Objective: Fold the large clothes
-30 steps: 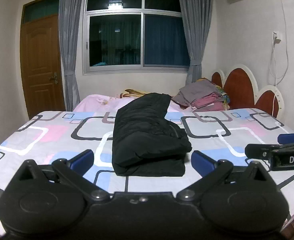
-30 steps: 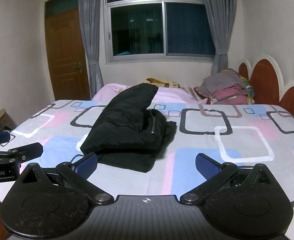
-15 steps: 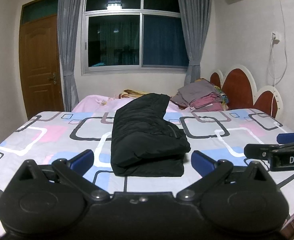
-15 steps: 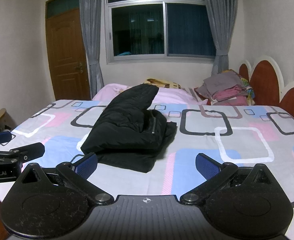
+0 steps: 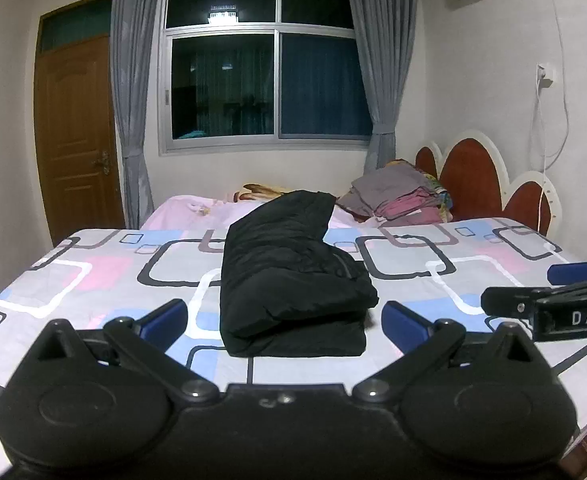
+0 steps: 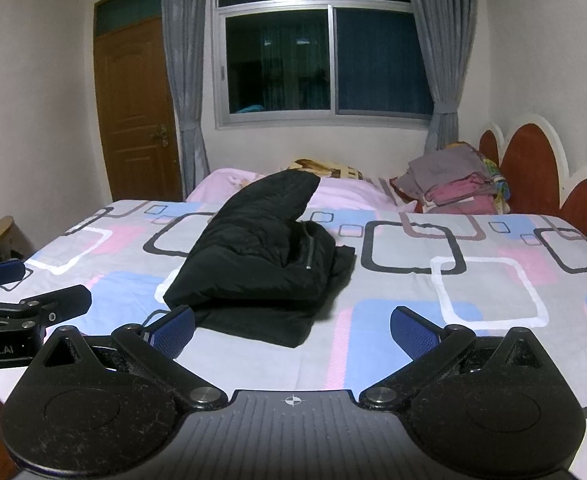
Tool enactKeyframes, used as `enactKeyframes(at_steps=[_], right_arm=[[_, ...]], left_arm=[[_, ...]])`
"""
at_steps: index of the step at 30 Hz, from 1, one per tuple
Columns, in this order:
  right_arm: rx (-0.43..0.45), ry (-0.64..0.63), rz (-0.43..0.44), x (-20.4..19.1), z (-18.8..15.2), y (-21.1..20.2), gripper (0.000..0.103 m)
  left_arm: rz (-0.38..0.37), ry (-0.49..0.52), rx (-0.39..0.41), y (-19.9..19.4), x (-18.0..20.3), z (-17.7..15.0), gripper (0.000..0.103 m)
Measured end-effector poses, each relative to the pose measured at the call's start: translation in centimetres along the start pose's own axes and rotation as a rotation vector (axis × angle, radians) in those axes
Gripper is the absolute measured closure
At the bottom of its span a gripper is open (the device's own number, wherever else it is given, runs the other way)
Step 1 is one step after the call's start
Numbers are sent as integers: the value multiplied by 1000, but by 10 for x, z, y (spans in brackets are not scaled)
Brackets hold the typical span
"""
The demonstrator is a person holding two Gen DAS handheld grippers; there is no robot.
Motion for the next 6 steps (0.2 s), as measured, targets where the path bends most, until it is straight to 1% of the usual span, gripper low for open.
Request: enactKeyframes(at_steps=[4,6], right_arm=[[5,-13,4,0,2,-1,0],[7,-15,7,0,2,-2,0]], left_arm=[[-1,9,11,-1,-1,0,0],[-11,-6,5,-1,-2,1,0]])
Point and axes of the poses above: each gripper's, at about its wrist camera, not at the fingertips, and y roughly the way its jaws point, x to its right, z to its top, the point moved 2 cm from there along y, roughly the way its jaws point, and after that the axes turned 8 degrees about -z, right-handed, at the moved point
